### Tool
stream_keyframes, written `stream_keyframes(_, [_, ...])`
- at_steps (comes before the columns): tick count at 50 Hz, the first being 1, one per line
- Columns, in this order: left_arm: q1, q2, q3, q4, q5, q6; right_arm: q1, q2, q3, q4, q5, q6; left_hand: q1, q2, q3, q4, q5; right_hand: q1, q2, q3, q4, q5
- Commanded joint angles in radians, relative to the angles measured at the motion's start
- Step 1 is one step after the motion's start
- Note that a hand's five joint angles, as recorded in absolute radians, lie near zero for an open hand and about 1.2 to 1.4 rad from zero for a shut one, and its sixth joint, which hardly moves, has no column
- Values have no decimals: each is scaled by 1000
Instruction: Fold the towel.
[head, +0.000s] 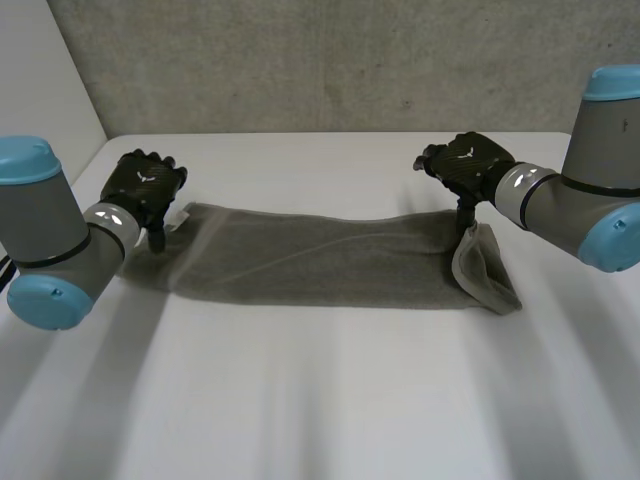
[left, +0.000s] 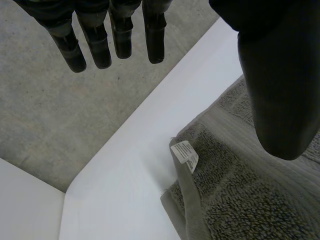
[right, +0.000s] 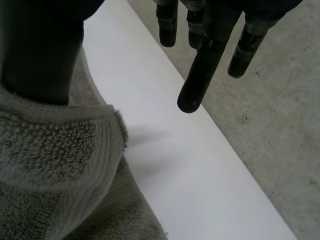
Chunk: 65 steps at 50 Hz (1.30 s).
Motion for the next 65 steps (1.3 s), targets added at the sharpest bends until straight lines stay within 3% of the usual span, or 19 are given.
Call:
stream_keyframes(1, [-2,7,-21,0,0,0,-9,121,-75,-16,17,-385,-66,-50,-51,-57,-39,-48,-62,-704,-80,-63])
stream_keyframes(2, [-2,7,-21,0,0,0,-10,121,-75,-16,17,-387,-66,-50,-51,-57,-39,-48,-62,-704,-80,-63])
stream_keyframes(4, [0,8,-30,2,0,0,-14,159,-109,-73,55,-581,-66,-50,-51,-57,-39,-48,-62,-704,-80,-63])
stream_keyframes(8, [-2,8,-28,0,0,0,-28,152,-109,-182,73,-597,-66,-50,-51,-57,-39,-48,-62,-704,-80,-63])
stream_keyframes(13, [-3,13,-25,0,0,0,-22,61,-64,-243,4,-393,-66,-50,-51,-57,-39,-48,-62,-704,-80,-63])
stream_keyframes(15, [-3,21,-25,0,-2,0,-14,-21,4,-251,-110,-196,-66,-50,-51,-57,-39,-48,-62,-704,-80,-63])
stream_keyframes(16, [-3,21,-25,0,-2,0,-14,-22,5,-251,-111,-195,-66,-50,-51,-57,-39,-48,-62,-704,-80,-63])
stream_keyframes(18, [-8,25,-28,0,-2,0,-2,-78,70,-269,-204,-10,-66,-50,-51,-57,-39,-48,-62,-704,-80,-63])
stream_keyframes(24, [-11,31,-39,0,-2,0,3,-95,115,-263,-241,158,-66,-50,-51,-57,-39,-48,-62,-704,-80,-63])
stream_keyframes(27, [-11,36,-53,2,0,0,3,-89,137,-219,-220,183,-66,-50,-51,-57,-39,-48,-62,-704,-80,-63])
stream_keyframes(29, [-6,42,-67,3,0,0,-3,-86,176,-135,-137,175,-66,-50,-51,-57,-39,-48,-62,-704,-80,-63])
stream_keyframes(35, [3,44,-88,22,2,0,-3,-109,299,-55,-11,149,-66,-50,-51,-57,-39,-48,-62,-704,-80,-63])
stream_keyframes(43, [3,44,-100,38,2,0,1,-166,537,-289,84,161,-66,-50,-51,-57,-39,-48,-62,-704,-80,-63])
stream_keyframes(47, [-9,42,-102,45,0,-2,7,-149,584,-421,193,163,-66,-50,-51,-57,-39,-48,-62,-704,-80,-63])
stream_keyframes(53, [-17,42,-107,46,0,-12,24,-98,562,-443,253,150,-66,-50,-51,-57,-39,-48,-62,-704,-80,-63])
stream_keyframes(65, [-13,42,-120,69,0,-23,-36,-69,508,-449,277,87,-69,-53,-54,-60,-42,-48,-62,-704,-80,-63])
